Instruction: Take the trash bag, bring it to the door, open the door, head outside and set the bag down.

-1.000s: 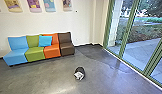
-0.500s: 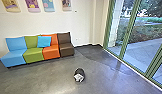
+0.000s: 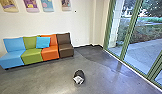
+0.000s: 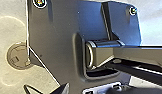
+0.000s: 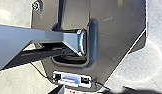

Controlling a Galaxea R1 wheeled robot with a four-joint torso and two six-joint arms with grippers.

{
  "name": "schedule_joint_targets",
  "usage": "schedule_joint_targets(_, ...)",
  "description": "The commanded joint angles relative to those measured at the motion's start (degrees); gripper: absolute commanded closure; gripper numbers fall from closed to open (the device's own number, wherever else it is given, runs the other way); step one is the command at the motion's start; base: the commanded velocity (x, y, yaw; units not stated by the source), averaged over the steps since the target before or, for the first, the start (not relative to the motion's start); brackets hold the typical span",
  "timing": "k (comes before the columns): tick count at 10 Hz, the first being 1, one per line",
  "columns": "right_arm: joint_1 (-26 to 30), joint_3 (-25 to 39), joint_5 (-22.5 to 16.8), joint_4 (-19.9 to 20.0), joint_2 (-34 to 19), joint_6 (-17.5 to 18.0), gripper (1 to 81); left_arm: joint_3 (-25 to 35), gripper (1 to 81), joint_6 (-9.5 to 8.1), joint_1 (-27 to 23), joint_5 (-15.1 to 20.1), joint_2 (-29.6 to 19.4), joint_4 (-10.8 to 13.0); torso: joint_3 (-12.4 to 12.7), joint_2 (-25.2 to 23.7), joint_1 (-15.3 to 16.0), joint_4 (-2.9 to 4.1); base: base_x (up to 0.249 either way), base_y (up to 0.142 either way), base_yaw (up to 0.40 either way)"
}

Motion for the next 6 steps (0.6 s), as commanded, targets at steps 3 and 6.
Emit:
schedule_joint_targets(3, 1.4, 0.4, -3.8, 0.3, -0.4, -0.2, 1.0, 0.2, 1.0, 0.14, -1.7, 3.1, -0.7, -0.3, 0.0, 0.0, 0.0, 0.0, 0.135, 0.0, 0.0)
schedule_joint_targets(6, 1.4, 0.7, -3.8, 0.3, -0.2, -0.2, 1.0, 0.2, 1.0, 0.14, -1.7, 3.1, -0.4, -0.3, 0.0, 0.0, 0.0, 0.0, 0.135, 0.0, 0.0)
